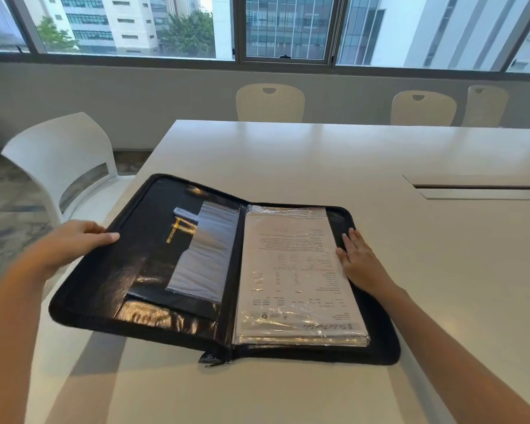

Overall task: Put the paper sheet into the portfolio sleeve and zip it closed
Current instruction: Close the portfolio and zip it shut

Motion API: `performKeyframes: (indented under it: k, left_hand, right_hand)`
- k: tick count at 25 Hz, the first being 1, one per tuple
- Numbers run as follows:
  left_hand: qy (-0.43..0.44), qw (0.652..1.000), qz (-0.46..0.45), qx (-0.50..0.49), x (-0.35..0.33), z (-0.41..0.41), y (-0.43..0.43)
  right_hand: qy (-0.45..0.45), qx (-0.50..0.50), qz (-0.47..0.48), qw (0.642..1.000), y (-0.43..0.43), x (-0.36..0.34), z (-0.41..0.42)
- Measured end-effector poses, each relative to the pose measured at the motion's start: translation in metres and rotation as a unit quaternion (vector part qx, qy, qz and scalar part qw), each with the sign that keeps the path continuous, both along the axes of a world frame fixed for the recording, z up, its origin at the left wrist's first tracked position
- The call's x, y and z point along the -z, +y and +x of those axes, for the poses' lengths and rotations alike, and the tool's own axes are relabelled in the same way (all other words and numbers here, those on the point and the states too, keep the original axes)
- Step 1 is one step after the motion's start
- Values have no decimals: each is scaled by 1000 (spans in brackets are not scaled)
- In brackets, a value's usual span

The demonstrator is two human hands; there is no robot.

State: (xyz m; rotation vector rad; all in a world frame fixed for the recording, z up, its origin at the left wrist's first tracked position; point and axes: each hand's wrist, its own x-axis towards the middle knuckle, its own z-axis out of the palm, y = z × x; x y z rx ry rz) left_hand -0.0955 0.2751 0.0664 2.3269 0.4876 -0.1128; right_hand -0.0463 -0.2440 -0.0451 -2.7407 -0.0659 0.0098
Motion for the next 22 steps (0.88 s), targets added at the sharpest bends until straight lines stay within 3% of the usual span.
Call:
performKeyframes:
  k: [7,13,20,22]
  left_hand:
    - [-119,990,-52,60,-83,-32,-71]
    - [-153,965,-172,125,-115,-42,-153]
    - [-238,922,-265,151,-112,-37,-261]
    - [-254,911,-282,161,-102,-34,-293]
  right_hand:
    - [-53,13,18,998,18,-18,-11]
    - [-93,-9,226,970,64,-82,-36]
    - [-94,-50,397,912,98,-156,-69]
    - [-82,-73,466,878,102,-169,-76]
